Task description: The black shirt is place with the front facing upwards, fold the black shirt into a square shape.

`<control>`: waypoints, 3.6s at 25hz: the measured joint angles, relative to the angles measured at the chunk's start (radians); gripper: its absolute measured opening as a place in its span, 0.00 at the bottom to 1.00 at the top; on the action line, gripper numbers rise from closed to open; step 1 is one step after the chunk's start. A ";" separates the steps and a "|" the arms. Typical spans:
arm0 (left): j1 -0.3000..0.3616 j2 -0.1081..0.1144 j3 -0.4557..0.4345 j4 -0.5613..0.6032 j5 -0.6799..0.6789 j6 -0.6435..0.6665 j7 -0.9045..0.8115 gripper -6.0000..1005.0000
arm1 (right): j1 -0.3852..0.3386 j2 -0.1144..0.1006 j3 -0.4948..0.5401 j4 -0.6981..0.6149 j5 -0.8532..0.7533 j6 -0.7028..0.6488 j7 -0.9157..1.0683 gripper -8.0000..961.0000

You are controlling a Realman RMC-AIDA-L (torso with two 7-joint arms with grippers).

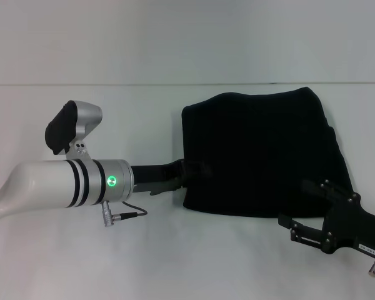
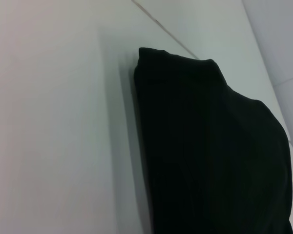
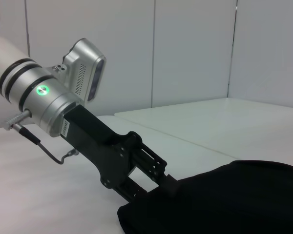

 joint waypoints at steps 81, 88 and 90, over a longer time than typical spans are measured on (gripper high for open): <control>0.412 0.064 -0.393 0.101 0.093 0.623 1.243 0.91 | -0.005 0.000 0.011 0.061 0.005 0.005 -0.011 0.94; 0.424 0.057 -0.401 0.103 0.096 0.583 1.246 0.95 | -0.034 0.000 0.019 0.089 0.009 0.021 -0.052 0.94; 0.417 0.059 -0.401 0.103 0.096 0.573 1.244 0.95 | -0.031 0.000 0.026 0.089 0.010 0.020 -0.052 0.94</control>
